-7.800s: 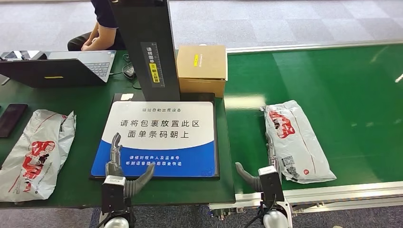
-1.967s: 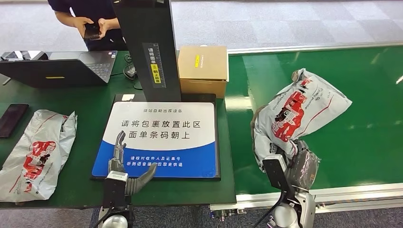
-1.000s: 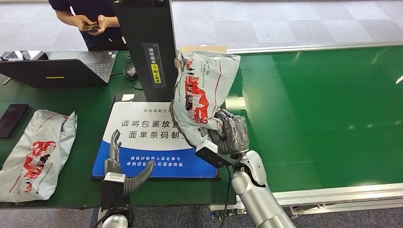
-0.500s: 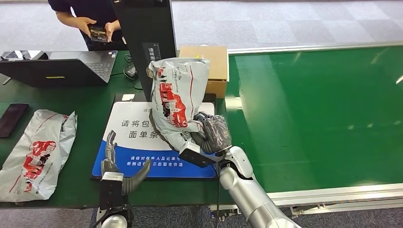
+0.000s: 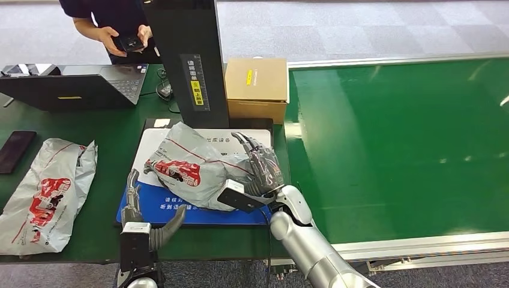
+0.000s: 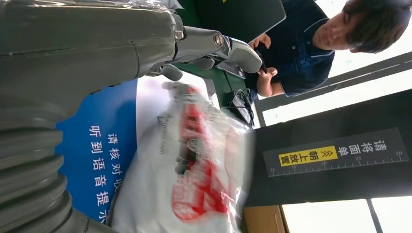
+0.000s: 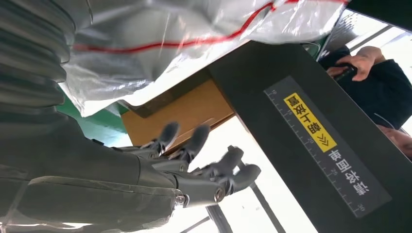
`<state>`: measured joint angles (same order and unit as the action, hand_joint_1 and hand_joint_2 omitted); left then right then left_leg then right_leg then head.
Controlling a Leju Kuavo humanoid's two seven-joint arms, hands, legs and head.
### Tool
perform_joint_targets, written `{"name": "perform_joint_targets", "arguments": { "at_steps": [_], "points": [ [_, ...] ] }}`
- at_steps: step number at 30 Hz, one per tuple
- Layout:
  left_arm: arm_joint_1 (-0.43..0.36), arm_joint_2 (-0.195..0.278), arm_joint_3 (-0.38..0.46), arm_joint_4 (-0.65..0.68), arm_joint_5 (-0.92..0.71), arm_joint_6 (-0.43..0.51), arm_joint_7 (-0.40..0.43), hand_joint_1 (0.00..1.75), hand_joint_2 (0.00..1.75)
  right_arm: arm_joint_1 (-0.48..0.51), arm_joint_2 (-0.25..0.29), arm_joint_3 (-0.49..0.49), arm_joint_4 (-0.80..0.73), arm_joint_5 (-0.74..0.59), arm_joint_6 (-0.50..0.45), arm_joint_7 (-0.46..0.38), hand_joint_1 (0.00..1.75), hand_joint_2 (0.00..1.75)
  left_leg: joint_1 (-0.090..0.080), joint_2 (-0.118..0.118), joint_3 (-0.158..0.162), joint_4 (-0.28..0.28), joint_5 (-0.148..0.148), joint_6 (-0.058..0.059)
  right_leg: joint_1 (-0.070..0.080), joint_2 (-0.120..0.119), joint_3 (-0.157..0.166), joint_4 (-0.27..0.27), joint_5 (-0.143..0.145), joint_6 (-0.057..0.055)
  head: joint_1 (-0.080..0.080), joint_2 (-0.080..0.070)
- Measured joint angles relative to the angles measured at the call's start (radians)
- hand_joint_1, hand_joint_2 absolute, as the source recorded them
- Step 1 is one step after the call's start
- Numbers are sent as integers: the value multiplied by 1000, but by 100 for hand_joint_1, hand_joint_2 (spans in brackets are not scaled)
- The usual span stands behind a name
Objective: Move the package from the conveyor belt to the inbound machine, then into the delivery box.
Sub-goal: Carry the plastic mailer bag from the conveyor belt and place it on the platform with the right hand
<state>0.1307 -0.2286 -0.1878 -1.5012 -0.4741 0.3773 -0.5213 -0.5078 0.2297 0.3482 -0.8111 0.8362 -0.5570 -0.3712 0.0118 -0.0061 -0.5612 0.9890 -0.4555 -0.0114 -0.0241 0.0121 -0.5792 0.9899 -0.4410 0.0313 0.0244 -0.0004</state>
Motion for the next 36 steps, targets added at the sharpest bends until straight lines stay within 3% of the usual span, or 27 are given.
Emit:
{"name": "perform_joint_targets", "arguments": {
  "at_steps": [29,31,36],
  "points": [
    [15,-5,8,-24,-11,-16,6,0,175,0,3,0,17,11,-2,17,0,175,0,0,0,0,0,0,0,0,0,0,0,0,0,0],
    [16,-6,9,-24,-17,-24,7,0,175,2,2,0,15,-4,-5,-4,0,175,0,0,0,0,0,0,0,0,0,0,0,0,0,0],
    [15,-6,20,-30,-34,-38,2,0,175,72,-1,0,-124,-170,-17,-188,0,175,0,0,0,0,0,0,0,0,-1,0,0,0,0,0]
  ]
}}
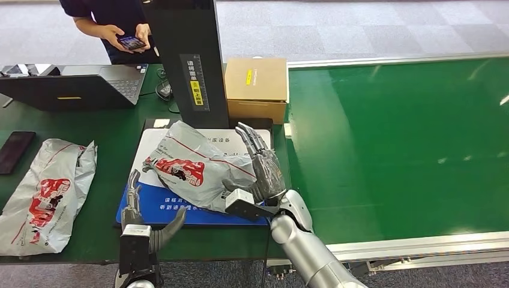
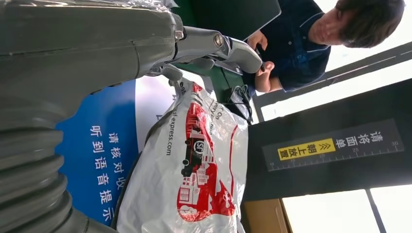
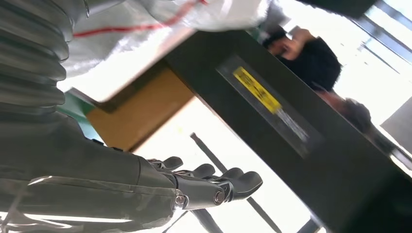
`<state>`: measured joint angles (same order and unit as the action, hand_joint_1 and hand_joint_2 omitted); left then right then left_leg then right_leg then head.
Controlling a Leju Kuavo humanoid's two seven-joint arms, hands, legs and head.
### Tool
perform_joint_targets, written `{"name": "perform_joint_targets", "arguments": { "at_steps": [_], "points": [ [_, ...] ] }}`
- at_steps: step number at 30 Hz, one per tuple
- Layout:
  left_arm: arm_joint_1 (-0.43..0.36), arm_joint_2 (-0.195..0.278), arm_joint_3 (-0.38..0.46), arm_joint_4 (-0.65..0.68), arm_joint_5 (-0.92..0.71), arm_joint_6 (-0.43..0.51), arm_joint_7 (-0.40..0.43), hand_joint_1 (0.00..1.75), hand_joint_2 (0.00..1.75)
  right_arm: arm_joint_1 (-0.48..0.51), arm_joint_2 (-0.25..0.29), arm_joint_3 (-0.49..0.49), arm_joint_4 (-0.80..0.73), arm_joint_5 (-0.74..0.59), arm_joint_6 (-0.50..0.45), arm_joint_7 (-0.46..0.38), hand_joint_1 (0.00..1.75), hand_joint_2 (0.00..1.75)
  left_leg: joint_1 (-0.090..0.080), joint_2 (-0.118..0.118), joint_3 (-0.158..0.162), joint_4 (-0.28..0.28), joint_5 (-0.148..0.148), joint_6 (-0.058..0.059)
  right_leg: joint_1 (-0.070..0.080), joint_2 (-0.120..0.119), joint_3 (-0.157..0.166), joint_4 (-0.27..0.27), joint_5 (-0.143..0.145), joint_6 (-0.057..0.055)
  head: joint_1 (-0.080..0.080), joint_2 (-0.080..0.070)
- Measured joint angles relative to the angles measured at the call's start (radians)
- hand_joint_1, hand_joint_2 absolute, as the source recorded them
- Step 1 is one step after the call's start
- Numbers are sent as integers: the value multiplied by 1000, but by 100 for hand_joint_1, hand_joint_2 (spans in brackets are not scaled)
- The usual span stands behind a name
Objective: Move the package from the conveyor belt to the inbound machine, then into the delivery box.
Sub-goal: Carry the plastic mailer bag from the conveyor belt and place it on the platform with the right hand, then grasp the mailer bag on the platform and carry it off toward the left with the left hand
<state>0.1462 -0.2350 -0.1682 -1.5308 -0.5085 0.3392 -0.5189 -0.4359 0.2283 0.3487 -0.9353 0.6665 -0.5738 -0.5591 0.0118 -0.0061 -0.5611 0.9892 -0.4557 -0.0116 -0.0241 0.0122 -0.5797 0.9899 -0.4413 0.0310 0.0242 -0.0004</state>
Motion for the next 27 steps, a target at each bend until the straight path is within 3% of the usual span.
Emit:
{"name": "perform_joint_targets", "arguments": {
  "at_steps": [8,13,16,27],
  "points": [
    [12,-1,40,-47,1,37,-31,0,175,137,-35,-2,-271,-126,-49,-15,0,175,0,0,0,0,-1,0,0,0,0,0,-1,0,0,0],
    [35,0,50,-93,-4,83,-45,0,175,248,-64,-56,-414,-346,116,-45,0,175,0,0,0,0,-1,-1,0,0,0,-1,-1,0,0,0],
    [42,1,53,-107,-2,92,-45,0,175,300,-73,-105,-475,-398,181,-52,0,175,0,0,0,0,-1,-1,0,0,0,-1,-1,0,0,0],
    [28,3,33,-123,-57,83,-34,0,175,420,-67,-247,-608,-490,175,-89,0,175,0,0,1,0,-1,-1,0,0,0,-1,0,0,0,0]
  ]
}}
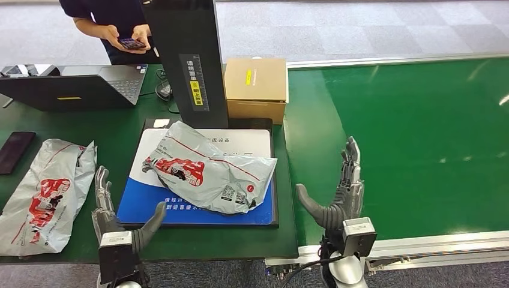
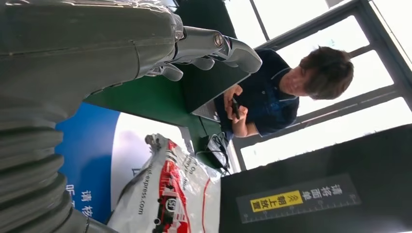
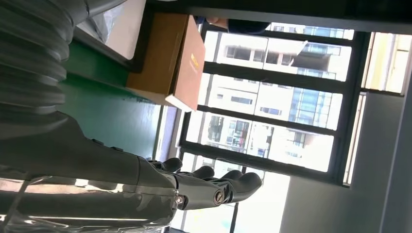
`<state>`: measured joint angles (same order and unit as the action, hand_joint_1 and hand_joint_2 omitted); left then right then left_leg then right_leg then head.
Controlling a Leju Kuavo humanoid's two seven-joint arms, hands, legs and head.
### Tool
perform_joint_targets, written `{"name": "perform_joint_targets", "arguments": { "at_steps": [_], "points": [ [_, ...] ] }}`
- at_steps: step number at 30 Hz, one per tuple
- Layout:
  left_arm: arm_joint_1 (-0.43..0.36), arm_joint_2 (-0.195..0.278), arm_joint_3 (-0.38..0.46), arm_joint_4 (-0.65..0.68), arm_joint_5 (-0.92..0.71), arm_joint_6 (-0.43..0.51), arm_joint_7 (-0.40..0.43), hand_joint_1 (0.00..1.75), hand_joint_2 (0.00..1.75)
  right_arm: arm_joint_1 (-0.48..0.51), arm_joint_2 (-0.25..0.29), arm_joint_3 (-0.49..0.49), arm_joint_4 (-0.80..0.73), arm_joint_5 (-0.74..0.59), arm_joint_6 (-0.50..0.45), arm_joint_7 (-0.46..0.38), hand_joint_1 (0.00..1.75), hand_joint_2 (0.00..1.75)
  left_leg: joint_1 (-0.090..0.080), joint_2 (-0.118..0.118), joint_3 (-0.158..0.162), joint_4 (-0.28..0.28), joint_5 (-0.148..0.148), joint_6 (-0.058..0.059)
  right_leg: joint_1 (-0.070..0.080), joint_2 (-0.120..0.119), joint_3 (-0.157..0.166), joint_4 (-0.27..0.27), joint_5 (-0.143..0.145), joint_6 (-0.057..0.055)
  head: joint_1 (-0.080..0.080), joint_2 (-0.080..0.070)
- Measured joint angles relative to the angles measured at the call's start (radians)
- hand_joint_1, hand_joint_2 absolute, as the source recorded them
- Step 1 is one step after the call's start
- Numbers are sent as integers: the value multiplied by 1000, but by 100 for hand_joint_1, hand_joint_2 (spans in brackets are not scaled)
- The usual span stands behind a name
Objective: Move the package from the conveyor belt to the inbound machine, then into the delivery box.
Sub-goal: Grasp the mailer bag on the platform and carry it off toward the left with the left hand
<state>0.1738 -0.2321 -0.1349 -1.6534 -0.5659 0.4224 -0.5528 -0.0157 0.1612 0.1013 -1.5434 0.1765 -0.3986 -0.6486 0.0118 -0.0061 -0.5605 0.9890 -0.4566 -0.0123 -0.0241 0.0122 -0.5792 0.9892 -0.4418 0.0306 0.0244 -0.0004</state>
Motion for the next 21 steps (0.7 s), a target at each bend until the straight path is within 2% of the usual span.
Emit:
{"name": "perform_joint_targets", "arguments": {
  "at_steps": [4,8,16,21],
  "points": [
    [-14,9,-18,-2,-60,-1,16,0,175,15,8,-39,-16,-34,-2,2,0,175,0,0,0,0,0,0,0,0,0,0,0,0,0,0],
    [-44,30,-53,-1,-194,-22,67,0,175,35,13,-73,-18,-74,-1,-8,0,175,0,0,0,0,0,0,0,0,0,0,0,0,0,0],
    [-150,91,-143,32,-406,-134,174,0,175,52,28,-115,-18,-100,12,-18,0,175,0,0,0,0,0,0,0,0,0,0,0,0,0,0],
    [-240,137,-205,114,-479,-211,225,0,175,73,34,-126,-18,-98,15,-19,0,175,0,0,0,0,0,0,0,0,0,0,0,0,0,0]
  ]
}}
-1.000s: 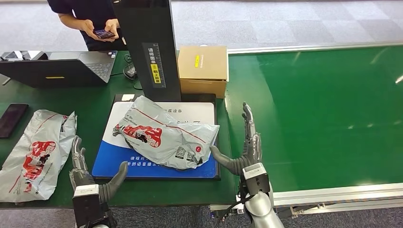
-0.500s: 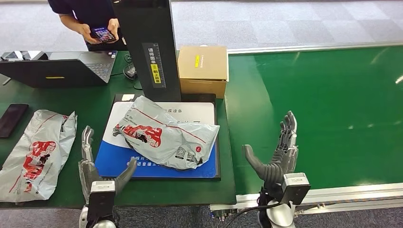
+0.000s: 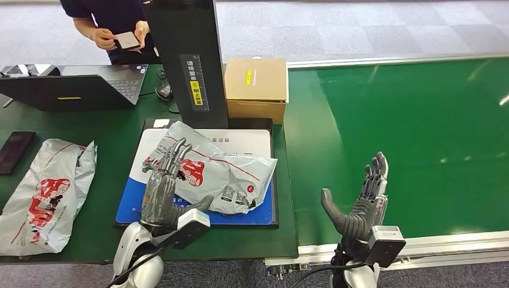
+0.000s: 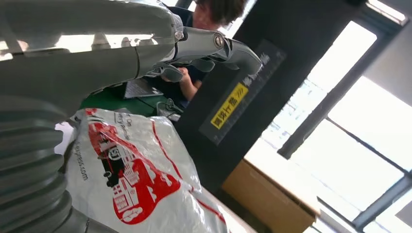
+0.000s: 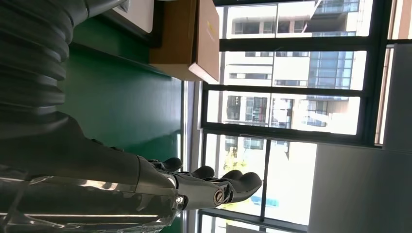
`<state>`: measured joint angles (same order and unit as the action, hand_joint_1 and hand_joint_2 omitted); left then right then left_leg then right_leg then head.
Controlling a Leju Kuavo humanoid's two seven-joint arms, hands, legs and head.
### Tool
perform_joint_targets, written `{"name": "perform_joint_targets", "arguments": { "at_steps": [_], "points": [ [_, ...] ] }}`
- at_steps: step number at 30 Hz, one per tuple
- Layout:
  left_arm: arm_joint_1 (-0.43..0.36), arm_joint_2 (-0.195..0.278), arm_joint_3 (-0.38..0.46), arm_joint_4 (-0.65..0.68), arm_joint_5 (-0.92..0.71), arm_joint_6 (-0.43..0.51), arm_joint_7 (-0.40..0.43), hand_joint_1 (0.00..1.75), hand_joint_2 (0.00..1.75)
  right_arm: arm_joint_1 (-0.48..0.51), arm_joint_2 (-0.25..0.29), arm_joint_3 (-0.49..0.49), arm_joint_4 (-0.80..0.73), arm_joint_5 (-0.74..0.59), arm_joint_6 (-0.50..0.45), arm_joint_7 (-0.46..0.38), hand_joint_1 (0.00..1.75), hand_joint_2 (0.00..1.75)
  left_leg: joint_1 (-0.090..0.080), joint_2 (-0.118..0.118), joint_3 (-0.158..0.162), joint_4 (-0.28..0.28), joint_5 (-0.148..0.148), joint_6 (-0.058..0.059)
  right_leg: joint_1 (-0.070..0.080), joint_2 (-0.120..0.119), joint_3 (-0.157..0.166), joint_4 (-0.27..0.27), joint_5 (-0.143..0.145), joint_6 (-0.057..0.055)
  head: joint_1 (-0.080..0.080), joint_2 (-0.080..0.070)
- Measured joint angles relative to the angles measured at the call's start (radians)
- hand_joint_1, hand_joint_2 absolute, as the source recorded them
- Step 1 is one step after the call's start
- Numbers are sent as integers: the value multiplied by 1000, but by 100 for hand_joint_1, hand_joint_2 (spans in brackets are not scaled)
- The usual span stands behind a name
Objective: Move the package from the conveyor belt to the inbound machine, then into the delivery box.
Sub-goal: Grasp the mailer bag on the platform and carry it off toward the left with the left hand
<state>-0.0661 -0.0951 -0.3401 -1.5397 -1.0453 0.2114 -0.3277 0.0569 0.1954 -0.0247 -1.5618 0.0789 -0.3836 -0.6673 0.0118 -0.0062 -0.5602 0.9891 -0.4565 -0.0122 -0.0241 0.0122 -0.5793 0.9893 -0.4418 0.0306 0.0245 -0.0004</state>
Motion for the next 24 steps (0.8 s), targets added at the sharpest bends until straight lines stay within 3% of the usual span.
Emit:
{"name": "perform_joint_targets", "arguments": {
  "at_steps": [13,20,21,24],
  "points": [
    [-288,76,-114,392,45,-134,16,0,175,29,1,-8,0,-26,-40,-22,0,175,0,0,0,0,0,0,0,0,0,1,0,0,0,0],
    [-507,79,-198,728,44,-225,20,0,175,61,1,-30,-30,-38,-64,-27,0,175,0,0,1,0,0,0,0,0,1,1,1,0,0,0],
    [-531,76,-208,764,40,-231,22,35,175,65,1,-32,-34,-37,-65,-27,0,175,0,0,1,0,0,0,0,0,1,1,1,0,0,0],
    [-592,66,-237,865,25,-261,34,165,175,77,1,-38,-46,-35,-70,-27,0,175,0,0,2,0,0,0,0,0,3,1,0,0,0,0]
  ]
}}
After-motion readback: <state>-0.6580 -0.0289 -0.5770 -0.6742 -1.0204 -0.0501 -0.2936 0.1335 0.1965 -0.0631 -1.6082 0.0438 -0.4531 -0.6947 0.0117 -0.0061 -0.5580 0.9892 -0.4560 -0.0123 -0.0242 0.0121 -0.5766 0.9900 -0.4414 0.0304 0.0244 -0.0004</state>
